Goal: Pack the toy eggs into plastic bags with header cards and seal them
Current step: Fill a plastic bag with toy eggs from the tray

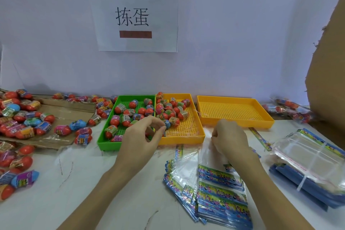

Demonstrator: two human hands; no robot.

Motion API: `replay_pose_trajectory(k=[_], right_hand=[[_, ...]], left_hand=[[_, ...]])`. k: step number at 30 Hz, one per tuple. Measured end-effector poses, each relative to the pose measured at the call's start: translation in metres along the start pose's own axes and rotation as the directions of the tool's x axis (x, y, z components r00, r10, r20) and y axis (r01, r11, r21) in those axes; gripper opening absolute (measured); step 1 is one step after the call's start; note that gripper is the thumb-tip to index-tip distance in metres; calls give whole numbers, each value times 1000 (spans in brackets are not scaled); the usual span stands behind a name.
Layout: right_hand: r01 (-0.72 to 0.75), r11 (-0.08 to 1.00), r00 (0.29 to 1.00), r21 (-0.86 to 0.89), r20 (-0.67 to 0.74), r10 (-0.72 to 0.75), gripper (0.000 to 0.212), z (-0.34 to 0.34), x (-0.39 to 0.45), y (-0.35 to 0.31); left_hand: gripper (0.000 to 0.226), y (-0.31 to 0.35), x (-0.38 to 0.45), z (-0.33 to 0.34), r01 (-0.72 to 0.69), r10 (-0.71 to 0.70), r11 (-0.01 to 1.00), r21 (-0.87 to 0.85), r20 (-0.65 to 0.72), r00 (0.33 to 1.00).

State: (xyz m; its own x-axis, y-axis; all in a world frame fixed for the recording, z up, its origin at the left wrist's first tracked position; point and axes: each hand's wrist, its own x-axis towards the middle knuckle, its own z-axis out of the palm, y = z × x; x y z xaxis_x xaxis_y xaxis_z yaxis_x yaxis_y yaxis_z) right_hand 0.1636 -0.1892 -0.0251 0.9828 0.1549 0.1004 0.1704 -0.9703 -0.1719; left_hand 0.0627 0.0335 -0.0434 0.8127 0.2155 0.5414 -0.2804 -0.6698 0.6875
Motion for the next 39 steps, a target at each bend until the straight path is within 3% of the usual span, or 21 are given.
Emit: replay_pose_trajectory(k=[5, 8, 11, 14, 15, 17, 22, 25, 30, 33, 35, 37, 39], right_hand=[[-12, 982, 981, 191, -187, 48, 19, -3, 7, 4], [150, 856, 936, 495, -351, 39, 13, -13, 4, 0], [259, 462, 962, 848, -271, -41, 10, -22, -4, -13], [32, 30, 979, 999, -26, -202, 22, -23, -13, -25], [-55, -69, 965, 996, 35, -259, 25, -22, -15, -28], [-167, -169, 938, 971, 103, -332, 28, -19, -17, -33], [-251, -179, 883, 951, 149, -445, 28, -10, -18, -38], [-209, -143, 882, 967, 123, -455, 36, -11, -17, -40], [46, 62, 965, 997, -28, -262, 33, -7, -15, -39], [112, 95, 951, 989, -79, -299, 22, -7, -18, -39], [232, 133, 945, 964, -190, -266, 18, -7, -20, -41], [431, 220, 898, 875, -392, -202, 16, -11, -21, -40], [603, 321, 797, 730, -537, -276, 15, -15, -20, -38]], left_hand=[[6, 2, 0, -1, -18, 17, 1000, 20, 31, 999], [6, 3, 0, -1, 1, -1, 1000, -3, 34, 999], [8, 3, 2, -1, 82, -76, 990, -118, 54, 996], [41, 6, 3, -2, 287, -231, 891, -351, 194, 954], [53, 7, 3, -3, 345, -266, 848, -403, 240, 934], [62, 7, 4, -3, 395, -292, 797, -456, 281, 914], [27, 10, 4, -5, 352, -333, 703, -618, 151, 931], [11, 6, 6, -10, 318, -294, 753, -577, 138, 946], [19, 5, 7, -12, 246, -185, 914, -322, 207, 961], [19, 4, 7, -11, 240, -171, 928, -285, 245, 954], [16, 3, 6, -12, 254, -175, 914, -316, 256, 951], [13, 2, 7, -14, 262, -180, 909, -325, 261, 948], [13, 1, 9, -15, 252, -179, 922, -295, 252, 951]])
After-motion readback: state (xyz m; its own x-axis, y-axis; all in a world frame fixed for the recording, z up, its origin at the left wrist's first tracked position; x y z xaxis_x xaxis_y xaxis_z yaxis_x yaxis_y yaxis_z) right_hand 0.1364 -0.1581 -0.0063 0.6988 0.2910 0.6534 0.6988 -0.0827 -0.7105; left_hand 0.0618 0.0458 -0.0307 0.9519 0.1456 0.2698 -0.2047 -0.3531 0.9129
